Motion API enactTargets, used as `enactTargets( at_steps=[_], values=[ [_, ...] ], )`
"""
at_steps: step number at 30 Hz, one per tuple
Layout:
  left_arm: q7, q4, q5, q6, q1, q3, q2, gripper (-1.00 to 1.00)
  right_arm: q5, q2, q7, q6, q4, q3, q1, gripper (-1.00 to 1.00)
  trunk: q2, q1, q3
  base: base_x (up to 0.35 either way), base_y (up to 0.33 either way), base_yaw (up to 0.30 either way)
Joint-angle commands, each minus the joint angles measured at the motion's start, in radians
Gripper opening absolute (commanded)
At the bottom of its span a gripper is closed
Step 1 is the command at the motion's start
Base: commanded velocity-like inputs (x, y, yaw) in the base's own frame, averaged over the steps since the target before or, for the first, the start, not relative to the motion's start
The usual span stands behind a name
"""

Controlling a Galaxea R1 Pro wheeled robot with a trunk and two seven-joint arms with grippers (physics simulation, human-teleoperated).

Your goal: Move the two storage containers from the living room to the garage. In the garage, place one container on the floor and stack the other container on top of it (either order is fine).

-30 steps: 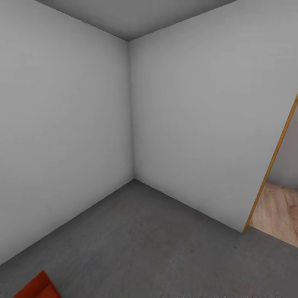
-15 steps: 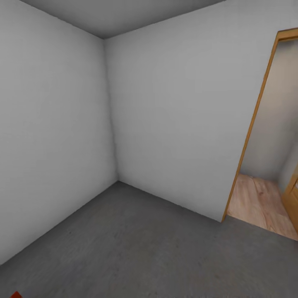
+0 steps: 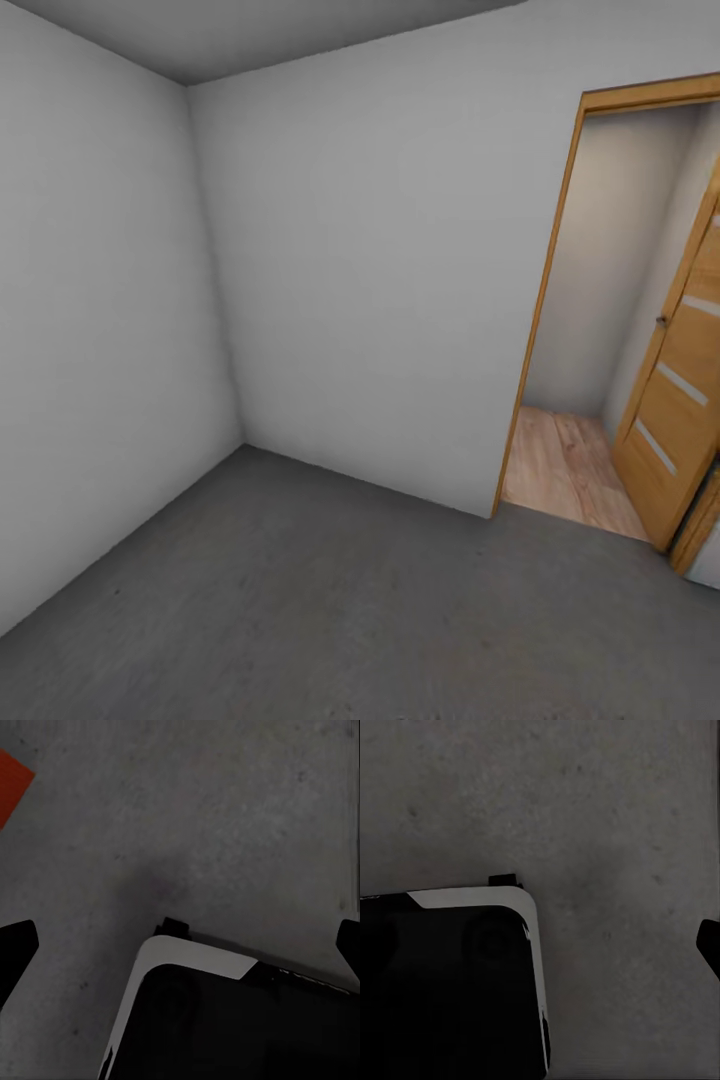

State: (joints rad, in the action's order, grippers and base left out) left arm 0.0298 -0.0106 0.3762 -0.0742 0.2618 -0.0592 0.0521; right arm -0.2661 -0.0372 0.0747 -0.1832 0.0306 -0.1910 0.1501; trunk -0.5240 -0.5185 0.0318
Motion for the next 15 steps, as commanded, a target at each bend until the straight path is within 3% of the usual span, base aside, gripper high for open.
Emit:
enactTargets(
  at_steps=[1, 15],
  values=[
    [0.002, 0.000, 0.006, -0.002, 0.000, -0.006, 0.000, 1.00, -0.008, 0.000, 0.000, -0.005, 0.003, -0.008, 0.002, 1.00, -0.002, 0.000, 0.002, 0.000, 0.000, -0.300],
    [0.003, 0.000, 0.006, -0.002, 0.000, -0.007, -0.001, 1.00, -0.008, 0.001, -0.021, -0.008, 0.004, -0.008, 0.002, 1.00, -0.002, 0.000, 0.002, 0.000, 0.000, -0.300]
  ],
)
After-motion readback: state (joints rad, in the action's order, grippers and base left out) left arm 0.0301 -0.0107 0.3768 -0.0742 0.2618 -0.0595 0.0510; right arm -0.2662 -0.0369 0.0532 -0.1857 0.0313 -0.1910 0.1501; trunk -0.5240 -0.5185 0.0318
